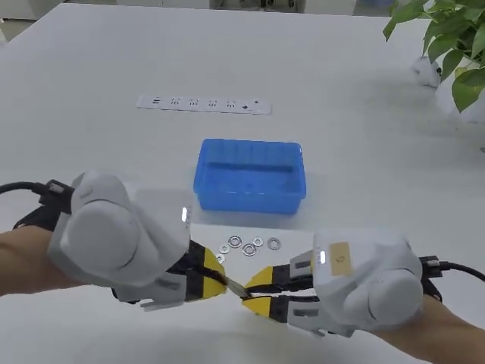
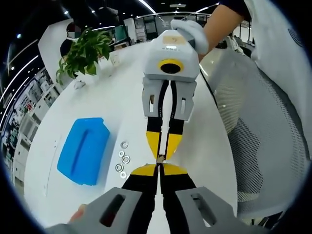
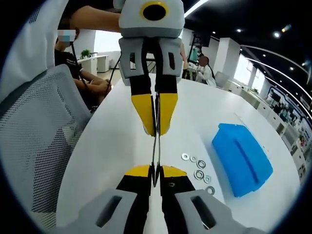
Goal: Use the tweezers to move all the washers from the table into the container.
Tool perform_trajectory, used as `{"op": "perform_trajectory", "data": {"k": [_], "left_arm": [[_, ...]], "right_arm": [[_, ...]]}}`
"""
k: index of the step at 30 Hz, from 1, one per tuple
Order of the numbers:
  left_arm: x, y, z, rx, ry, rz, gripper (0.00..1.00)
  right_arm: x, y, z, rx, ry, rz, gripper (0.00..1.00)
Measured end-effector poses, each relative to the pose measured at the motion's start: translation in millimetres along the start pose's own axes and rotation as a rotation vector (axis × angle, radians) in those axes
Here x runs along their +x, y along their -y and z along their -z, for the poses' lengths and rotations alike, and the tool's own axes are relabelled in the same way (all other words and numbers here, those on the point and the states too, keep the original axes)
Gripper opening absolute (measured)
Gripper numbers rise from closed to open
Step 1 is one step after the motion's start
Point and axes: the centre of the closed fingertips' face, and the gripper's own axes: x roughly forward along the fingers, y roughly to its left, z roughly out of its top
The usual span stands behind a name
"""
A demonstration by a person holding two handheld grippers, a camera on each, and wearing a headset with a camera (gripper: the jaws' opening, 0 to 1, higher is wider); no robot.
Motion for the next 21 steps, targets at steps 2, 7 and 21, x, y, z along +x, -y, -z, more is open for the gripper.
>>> {"op": "perform_trajectory", "data": {"k": [2, 7, 21], "left_arm": [[0.1, 0.2, -3.0, -0.005, 0.01, -0.002, 0.08], [3.3, 2.7, -12.7, -0.007, 0.062, -0.005, 0.1], [1.2, 2.0, -7.3, -0.078, 0.108, 0.001, 0.08]], "right_arm": [[-1.0, 0.0, 0.5, -0.002, 0.001, 0.0, 0.07], [-1.5, -1.4, -0.5, -0.002, 0.008, -0.004, 0.07], [-2.1, -1.3, -3.3, 0.037, 0.038, -0.004, 0.07]]}}
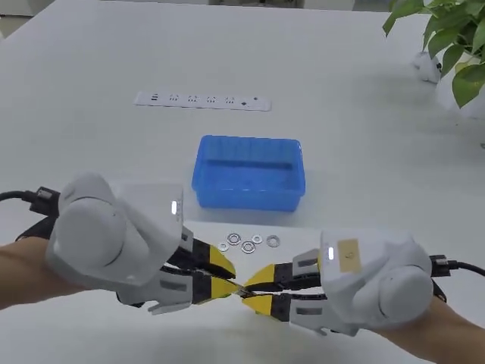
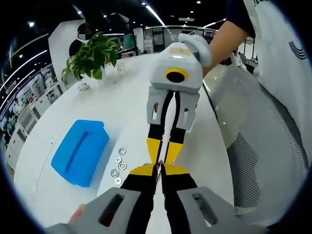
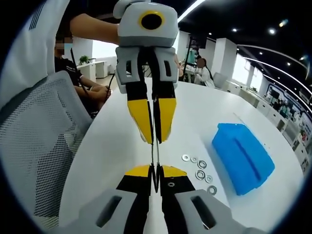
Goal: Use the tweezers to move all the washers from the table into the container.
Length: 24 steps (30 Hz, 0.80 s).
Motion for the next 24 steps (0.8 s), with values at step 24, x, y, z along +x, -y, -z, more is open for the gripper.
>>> {"op": "perform_trajectory", "data": {"k": [24], "left_arm": [[11.2, 8.5, -19.2, 0.017, 0.079, 0.024, 0.07]], "right_arm": [[1.4, -3.2, -0.6, -0.023, -0.006, -0.001, 0.11]]}}
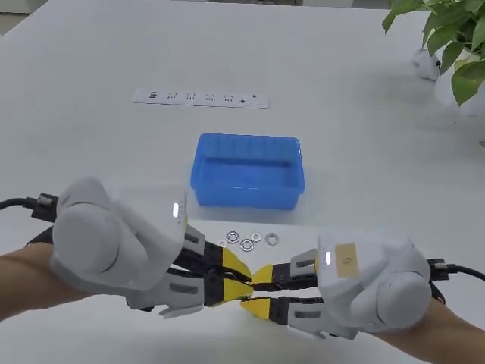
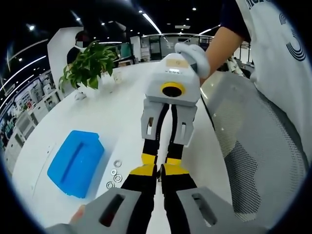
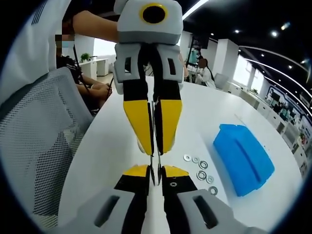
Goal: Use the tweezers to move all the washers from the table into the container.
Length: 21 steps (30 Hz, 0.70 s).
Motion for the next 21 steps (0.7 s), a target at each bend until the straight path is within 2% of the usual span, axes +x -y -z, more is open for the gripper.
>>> {"op": "perform_trajectory", "data": {"k": [3, 5, 11, 14, 19, 21], "left_arm": [[4.5, 1.6, -4.4, 0.006, 0.008, 0.01, 0.07], [6.5, 0.7, -5.8, 0.016, 0.006, 0.007, 0.07], [4.8, -1.9, -4.1, 0.017, 0.003, -0.007, 0.07], [3.0, -1.7, -4.2, -0.017, 0.027, -0.015, 0.08], [-0.2, 0.4, -6.1, -0.037, 0.048, -0.018, 0.09], [-2.0, -0.4, -6.2, -0.07, 0.061, -0.018, 0.1]], "right_arm": [[6.3, -0.2, -4.1, -0.025, 0.002, -0.008, 0.12], [8.5, -2.5, 0.9, -0.053, -0.037, -0.032, 0.09], [8.1, 0.1, 0.3, -0.032, -0.024, -0.027, 0.08], [7.4, -0.9, 0.1, -0.03, -0.016, -0.027, 0.08], [3.7, -4.0, 1.4, -0.02, -0.005, -0.035, 0.08], [2.8, -4.0, 1.7, -0.013, 0.0, -0.034, 0.08]]}}
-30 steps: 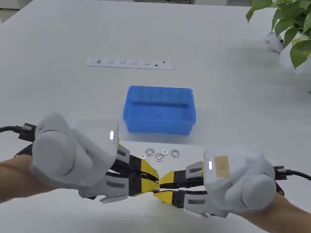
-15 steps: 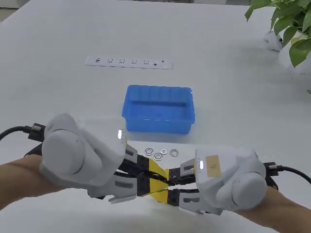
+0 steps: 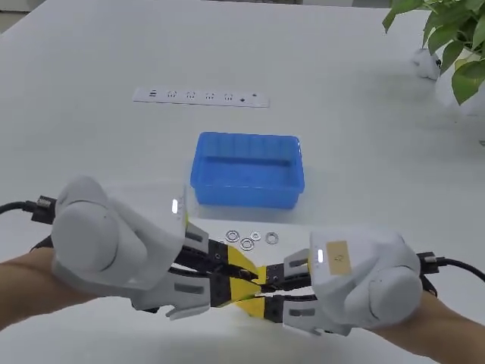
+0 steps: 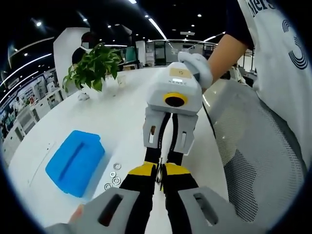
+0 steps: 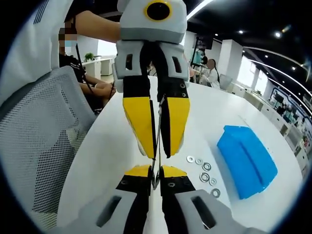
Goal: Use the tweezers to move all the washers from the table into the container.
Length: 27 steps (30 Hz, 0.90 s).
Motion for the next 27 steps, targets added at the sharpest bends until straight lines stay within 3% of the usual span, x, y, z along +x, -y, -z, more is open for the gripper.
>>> {"op": "perform_trajectory", "data": {"k": [7, 15, 27], "left_arm": [[-0.3, 0.3, -0.4, 0.008, 0.006, -0.004, 0.07], [-2.7, 3.0, -0.4, 0.026, -0.007, -0.003, 0.07], [-5.8, -0.1, 2.1, 0.015, -0.009, -0.015, 0.07]], "right_arm": [[0.0, 1.6, 0.5, 0.014, 0.006, 0.008, 0.08], [9.2, 0.9, -6.0, -0.053, -0.015, 0.003, 0.08], [9.6, 1.9, -5.7, -0.062, -0.029, -0.001, 0.11]]}}
